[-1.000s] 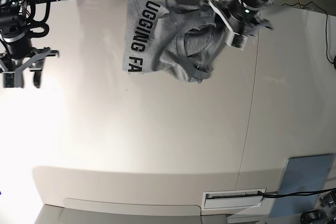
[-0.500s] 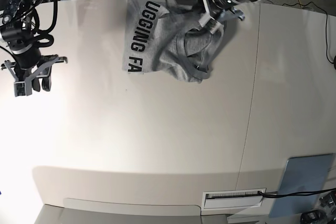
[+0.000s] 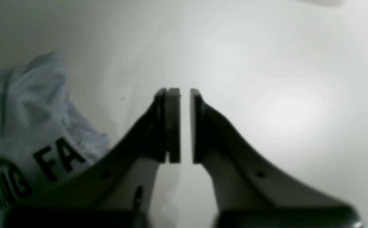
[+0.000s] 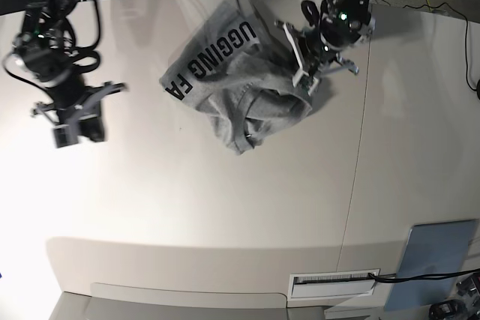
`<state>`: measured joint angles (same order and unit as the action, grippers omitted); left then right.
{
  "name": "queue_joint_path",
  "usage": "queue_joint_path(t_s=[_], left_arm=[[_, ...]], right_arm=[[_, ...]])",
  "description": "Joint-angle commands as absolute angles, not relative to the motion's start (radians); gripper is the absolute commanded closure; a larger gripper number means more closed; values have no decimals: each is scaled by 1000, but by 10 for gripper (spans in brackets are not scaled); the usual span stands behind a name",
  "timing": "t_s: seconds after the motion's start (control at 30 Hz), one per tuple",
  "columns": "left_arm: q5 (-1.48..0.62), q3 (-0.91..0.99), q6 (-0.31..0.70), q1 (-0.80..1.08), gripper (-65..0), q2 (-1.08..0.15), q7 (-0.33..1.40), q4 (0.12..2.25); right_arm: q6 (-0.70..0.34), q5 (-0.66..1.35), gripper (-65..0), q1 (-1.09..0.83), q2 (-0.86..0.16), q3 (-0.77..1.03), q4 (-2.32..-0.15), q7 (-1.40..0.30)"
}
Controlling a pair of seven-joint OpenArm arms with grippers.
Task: Fold the T-shirt properly
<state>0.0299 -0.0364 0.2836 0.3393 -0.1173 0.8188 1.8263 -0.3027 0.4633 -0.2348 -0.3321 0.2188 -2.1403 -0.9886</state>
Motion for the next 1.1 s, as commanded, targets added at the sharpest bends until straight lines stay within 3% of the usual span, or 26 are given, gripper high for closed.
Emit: queue_joint_path(t_s=[0.0, 0.27, 0.5, 0.67, 0.9, 1.07], left_arm=[[60, -33, 268, 319, -15, -123, 829, 1813], [-4, -33, 282, 190, -15, -113, 759, 1712], [-8, -33, 280, 120, -15, -114, 716, 1646], [-2, -33, 188, 96, -15, -114, 695, 1649], [71, -21, 60, 139, -14, -120, 810, 1839], [30, 33, 65, 310, -14, -120, 817, 2049]], right_arm=[[-298, 448, -28, -218, -344, 190, -2132, -966], [-295, 395, 0, -197, -318, -44, -1900, -974], [-294, 404, 0, -209, -319, -203, -1884, -1052], [-287, 469, 0, -216, -319, -267, -1885, -1071], [-163, 406, 0, -229, -380, -154, -1990, -1090], [-136, 373, 0, -357, -420, 84, -2157, -1120]])
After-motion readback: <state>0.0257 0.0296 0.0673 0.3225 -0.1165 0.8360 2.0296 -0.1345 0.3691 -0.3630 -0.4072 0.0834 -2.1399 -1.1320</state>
